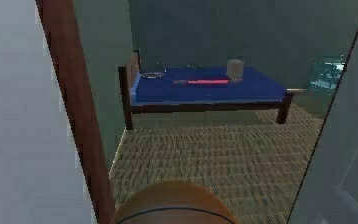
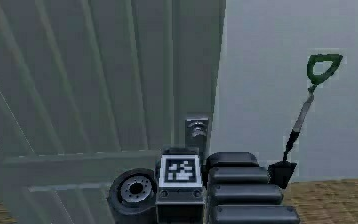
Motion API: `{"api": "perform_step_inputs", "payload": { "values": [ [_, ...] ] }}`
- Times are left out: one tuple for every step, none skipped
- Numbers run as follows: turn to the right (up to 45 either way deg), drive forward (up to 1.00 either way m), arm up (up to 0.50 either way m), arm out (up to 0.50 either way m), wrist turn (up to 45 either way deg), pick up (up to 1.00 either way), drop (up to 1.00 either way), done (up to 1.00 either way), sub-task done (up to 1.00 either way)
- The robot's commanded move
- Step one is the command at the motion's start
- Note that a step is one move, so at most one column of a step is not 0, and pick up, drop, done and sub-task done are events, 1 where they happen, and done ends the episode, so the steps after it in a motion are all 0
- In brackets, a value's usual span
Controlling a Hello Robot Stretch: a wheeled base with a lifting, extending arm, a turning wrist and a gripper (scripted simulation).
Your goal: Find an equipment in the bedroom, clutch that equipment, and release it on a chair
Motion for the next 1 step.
{"api": "perform_step_inputs", "payload": {
  "values": [
    [0.0, 0.85, 0.00, 0.00, 0.0, 0.00, 0.00, 0.00, 0.00]
  ]
}}
